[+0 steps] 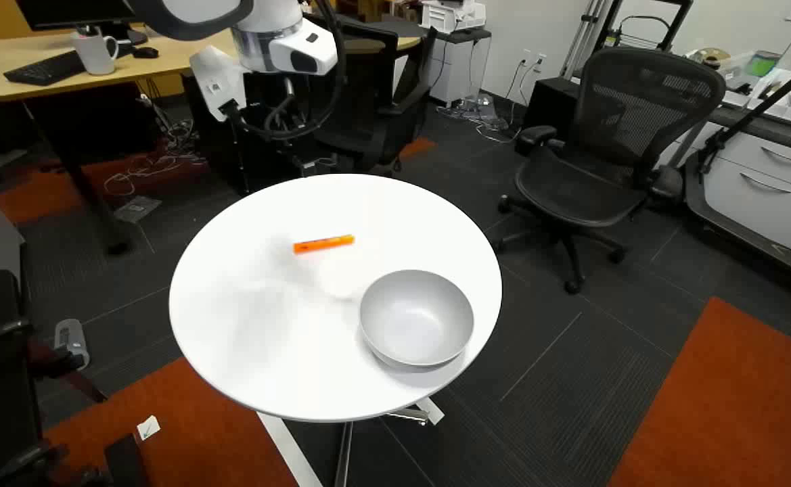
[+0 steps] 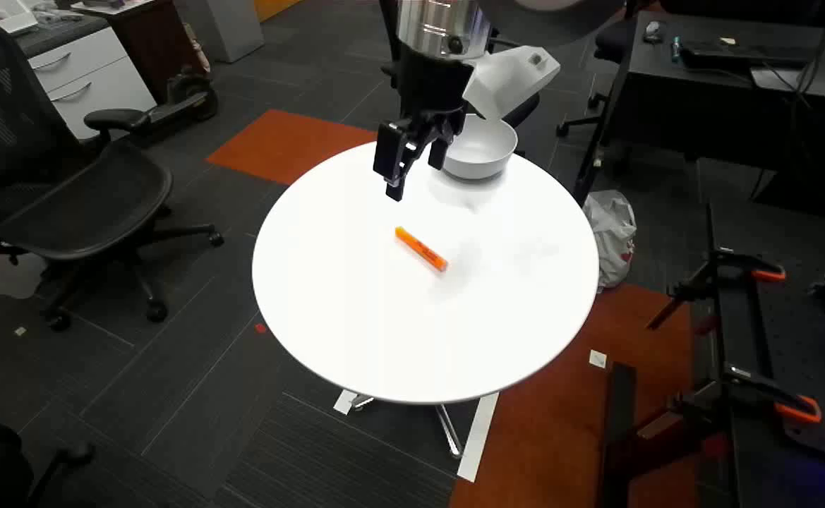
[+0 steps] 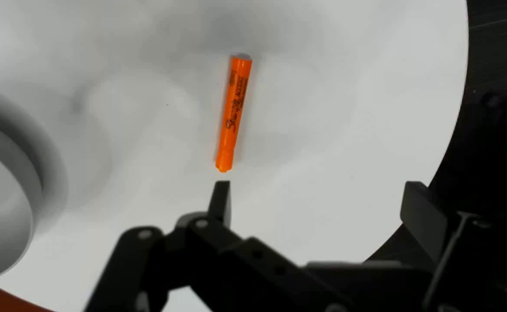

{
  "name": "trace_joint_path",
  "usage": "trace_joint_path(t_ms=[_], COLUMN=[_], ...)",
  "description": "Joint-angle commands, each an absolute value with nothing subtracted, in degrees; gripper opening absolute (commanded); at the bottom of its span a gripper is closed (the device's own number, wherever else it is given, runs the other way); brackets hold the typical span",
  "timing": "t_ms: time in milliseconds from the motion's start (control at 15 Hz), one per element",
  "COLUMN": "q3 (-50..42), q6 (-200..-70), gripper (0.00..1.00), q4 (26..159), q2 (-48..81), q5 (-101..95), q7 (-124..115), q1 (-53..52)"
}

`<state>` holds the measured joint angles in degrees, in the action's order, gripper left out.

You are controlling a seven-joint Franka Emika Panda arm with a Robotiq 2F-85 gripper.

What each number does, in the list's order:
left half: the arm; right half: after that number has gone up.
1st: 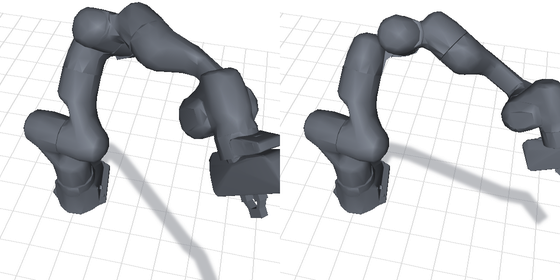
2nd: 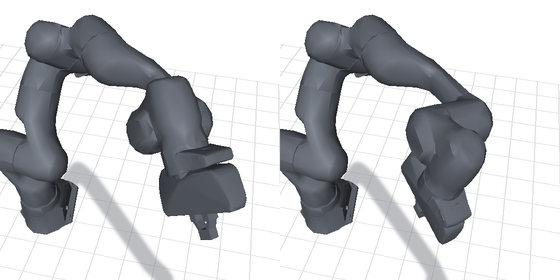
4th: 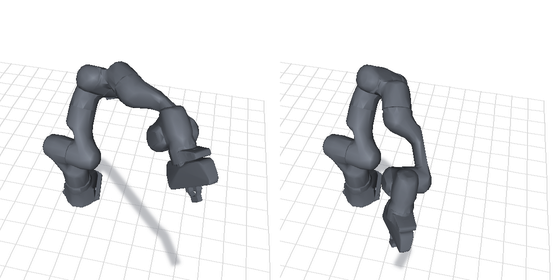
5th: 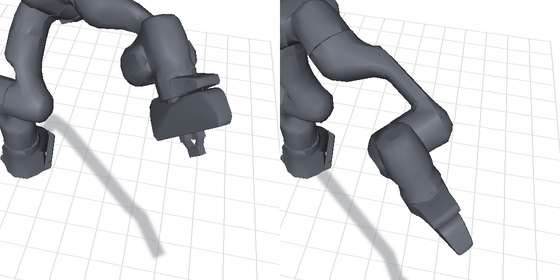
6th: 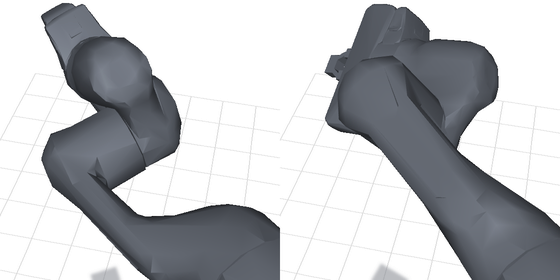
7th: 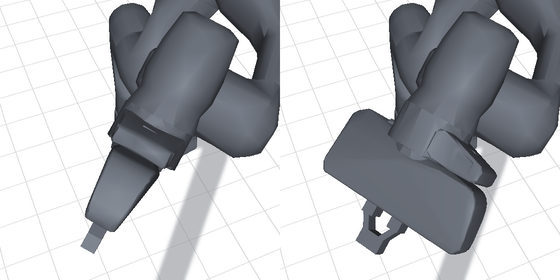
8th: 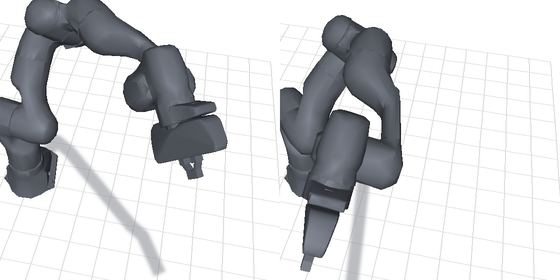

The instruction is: Put the orange marker inside the grey bowl

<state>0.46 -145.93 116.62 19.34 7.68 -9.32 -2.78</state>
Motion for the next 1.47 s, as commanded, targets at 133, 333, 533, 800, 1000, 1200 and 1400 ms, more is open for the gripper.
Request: trace_joint_path(t_ms=[133, 333, 533, 800, 1000, 1200, 1400], q3=[0.68, 0.68, 0.68, -0.24, -1.16, -2.04, -3.63], q6=[-145.84, -145.84, -145.84, -147.65, -148.07, -147.63, -148.05], gripper=[1.00, 1.00, 1.00, 1.00, 1.00, 1.00, 1.00], q4=[116.55, 116.55, 116.55, 116.10, 114.97, 113.57, 111.32], q2=[19.33, 19.33, 19.33, 20.17, 22.36, 25.46, 29.30], q5=[7.55, 7.55, 7.55, 6.41, 5.70, 4.95, 3.49], q7=[-9.42, -9.42, -9.42, -12.01, -15.54, -18.91, -22.64], q1=[-2.57, -2.57, -2.57, -3.37, -3.88, -4.50, -5.79])
